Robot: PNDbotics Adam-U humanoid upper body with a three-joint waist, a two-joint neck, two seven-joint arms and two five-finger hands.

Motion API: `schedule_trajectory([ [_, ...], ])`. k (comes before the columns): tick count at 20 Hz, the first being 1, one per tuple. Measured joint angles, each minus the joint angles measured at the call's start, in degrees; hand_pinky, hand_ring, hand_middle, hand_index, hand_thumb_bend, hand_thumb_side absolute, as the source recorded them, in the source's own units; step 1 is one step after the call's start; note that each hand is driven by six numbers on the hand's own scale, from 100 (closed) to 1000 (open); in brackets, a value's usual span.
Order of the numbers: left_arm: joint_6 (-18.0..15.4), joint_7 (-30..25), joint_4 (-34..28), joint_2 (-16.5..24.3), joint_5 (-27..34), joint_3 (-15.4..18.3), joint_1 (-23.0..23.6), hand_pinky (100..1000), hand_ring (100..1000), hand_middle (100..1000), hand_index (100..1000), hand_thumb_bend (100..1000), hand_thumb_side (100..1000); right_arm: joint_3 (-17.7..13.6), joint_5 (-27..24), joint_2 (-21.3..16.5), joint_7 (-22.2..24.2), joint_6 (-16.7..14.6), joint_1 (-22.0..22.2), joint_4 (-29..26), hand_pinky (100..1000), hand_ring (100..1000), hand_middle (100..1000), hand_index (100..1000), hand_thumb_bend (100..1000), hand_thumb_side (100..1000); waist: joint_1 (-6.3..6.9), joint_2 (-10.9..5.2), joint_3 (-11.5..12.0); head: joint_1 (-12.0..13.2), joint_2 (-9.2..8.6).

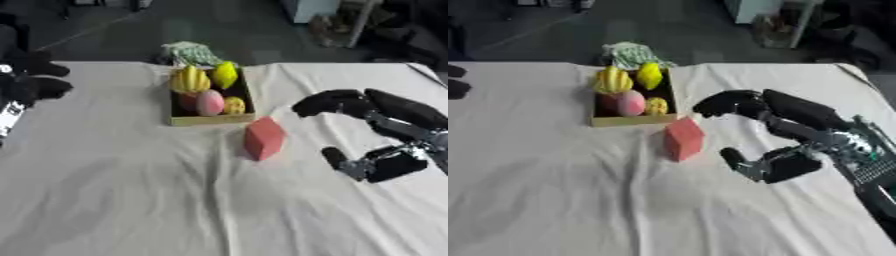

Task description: Pick up objects on the table and place them in the box.

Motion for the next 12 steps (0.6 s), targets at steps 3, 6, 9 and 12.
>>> schedule_trajectory([
  [3,0.0,-0.1,0.0,-1.9,-0.1,0.2,1.3,837,778,756,922,100,761,1.6,7.1,0.3,0.5,-1.5,-3.3,4.8,825,930,935,1000,100,322,0.23,-0.25,1.0,-1.2,0.11],
  [6,0.2,-0.2,0.0,-3.5,-0.3,0.5,2.2,836,776,753,921,100,767,2.6,14.0,1.9,-0.8,-2.9,-6.0,10.1,835,945,943,1000,100,351,0.51,-0.33,1.7,-2.4,0.54],
  [9,0.6,-0.3,0.0,-4.7,-0.6,0.7,2.6,836,776,749,919,100,772,2.9,19.9,3.8,-2.3,-4.4,-8.0,15.3,845,958,949,1000,100,366,0.57,-0.33,2.3,-3.5,0.6],
  [12,0.8,-0.5,0.0,-5.3,-0.8,0.7,2.9,835,775,747,919,100,773,2.9,24.8,5.5,-3.8,-5.9,-9.4,19.8,847,959,950,1000,100,379,0.57,-0.33,2.5,-4.4,0.86],
])
